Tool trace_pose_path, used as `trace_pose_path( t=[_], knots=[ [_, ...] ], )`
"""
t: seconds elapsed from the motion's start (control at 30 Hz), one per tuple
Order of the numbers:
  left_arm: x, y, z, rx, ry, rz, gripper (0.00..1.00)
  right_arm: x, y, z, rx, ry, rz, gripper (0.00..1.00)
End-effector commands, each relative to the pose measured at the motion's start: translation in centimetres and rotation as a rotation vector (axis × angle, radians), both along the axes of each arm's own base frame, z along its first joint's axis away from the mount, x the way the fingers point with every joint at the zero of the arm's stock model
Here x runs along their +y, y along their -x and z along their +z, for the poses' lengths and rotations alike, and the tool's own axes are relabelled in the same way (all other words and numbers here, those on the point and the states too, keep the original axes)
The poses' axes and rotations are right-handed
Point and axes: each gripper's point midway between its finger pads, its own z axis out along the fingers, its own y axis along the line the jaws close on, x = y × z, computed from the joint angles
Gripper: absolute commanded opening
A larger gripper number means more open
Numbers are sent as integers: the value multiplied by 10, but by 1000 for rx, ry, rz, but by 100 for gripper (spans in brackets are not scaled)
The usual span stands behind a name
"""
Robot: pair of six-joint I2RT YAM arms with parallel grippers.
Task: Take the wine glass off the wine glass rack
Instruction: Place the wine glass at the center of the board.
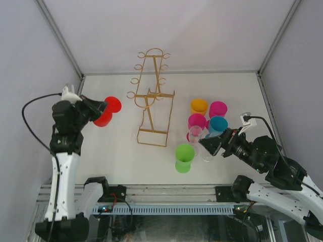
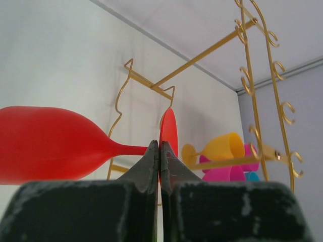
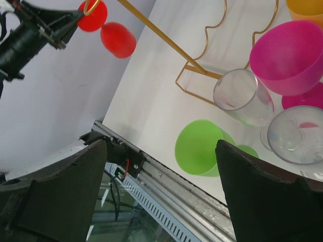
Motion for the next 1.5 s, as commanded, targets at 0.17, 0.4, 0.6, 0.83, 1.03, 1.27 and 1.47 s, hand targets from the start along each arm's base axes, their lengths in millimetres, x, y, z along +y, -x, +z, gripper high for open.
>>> trace_pose_path(
  t=[0.17, 0.4, 0.6, 0.83, 1.03, 1.27, 1.47],
  knots=[
    [-13, 62, -62, 51, -21, -72, 0, 14, 0, 5, 28, -108, 16, 87],
    [-55, 105, -61, -27, 97, -196, 0, 29, 5, 5, 60, -165, 72, 86],
    [-85, 147, -68, 17, 153, -370, 0, 46, 5, 1, 78, -214, 121, 84],
    [-108, 181, -65, 12, 167, -537, 0, 71, 6, 4, 109, -261, 195, 83],
    [-130, 200, -46, -10, 163, -682, 0, 79, 9, 1, 132, -258, 231, 81],
    [-163, 217, 2, -109, 190, -834, 0, 98, 25, 16, 99, -297, 367, 69],
    [-186, 224, 6, -119, 196, -881, 0, 125, 43, 7, 148, -259, 492, 60]
  ],
)
